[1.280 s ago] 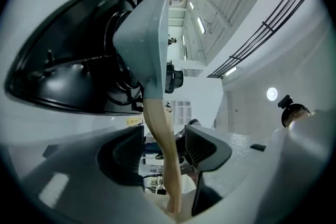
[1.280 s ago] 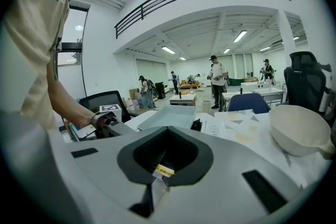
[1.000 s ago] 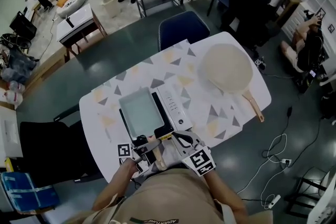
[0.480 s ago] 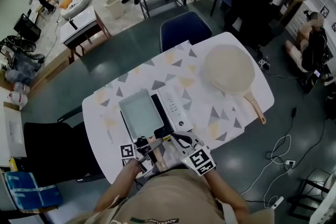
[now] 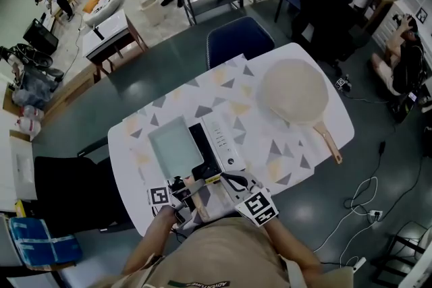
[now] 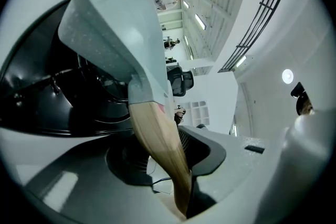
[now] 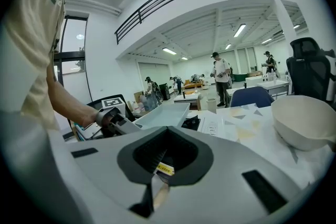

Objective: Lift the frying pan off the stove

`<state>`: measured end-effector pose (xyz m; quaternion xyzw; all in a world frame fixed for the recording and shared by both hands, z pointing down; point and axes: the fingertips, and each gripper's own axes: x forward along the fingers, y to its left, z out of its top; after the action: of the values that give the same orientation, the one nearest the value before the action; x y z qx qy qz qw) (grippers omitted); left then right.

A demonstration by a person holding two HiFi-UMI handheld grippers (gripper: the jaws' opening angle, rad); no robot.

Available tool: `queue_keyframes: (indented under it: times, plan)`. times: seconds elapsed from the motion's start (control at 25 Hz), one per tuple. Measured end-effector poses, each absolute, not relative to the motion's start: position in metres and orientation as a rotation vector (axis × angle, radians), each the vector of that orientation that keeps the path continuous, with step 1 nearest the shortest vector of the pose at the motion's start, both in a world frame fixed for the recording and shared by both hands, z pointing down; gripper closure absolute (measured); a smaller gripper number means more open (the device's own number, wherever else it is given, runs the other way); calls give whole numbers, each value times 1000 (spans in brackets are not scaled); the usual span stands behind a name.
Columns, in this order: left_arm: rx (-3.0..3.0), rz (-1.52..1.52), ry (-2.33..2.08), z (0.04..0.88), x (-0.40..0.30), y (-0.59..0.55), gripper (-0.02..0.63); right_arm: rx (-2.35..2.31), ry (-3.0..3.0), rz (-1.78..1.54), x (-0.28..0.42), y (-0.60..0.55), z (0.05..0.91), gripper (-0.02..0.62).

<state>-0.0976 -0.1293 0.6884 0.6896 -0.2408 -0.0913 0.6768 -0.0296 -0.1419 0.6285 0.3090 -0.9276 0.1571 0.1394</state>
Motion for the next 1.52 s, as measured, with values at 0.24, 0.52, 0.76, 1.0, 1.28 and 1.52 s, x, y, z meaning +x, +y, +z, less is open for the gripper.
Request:
queue_keyframes:
  times: [0.24,0.52,0.76,1.0,1.28,1.52]
  plan:
    - [1572,-196,-549,676,-99,-122,462,846,-2694,456,-26,-142,630,592]
    - [1616,-192,-548,655,-97,-111,456,762,-2714,446,-31,-142,627,592]
    - [1696,-195,-563,630,-100,-103,449,701,-2746,414,-36,-139,619,592]
    - [1717,-195,-564,616,-105,-92,449,674,-2747,377,-34,-131,617,592]
    - [1795,-162,-518,605,-102,-80,446,688,-2735,362,-32,-122,614,592]
    - [1797,-161,-497,597,-99,-76,446,702,-2735,312,-29,-120,603,592]
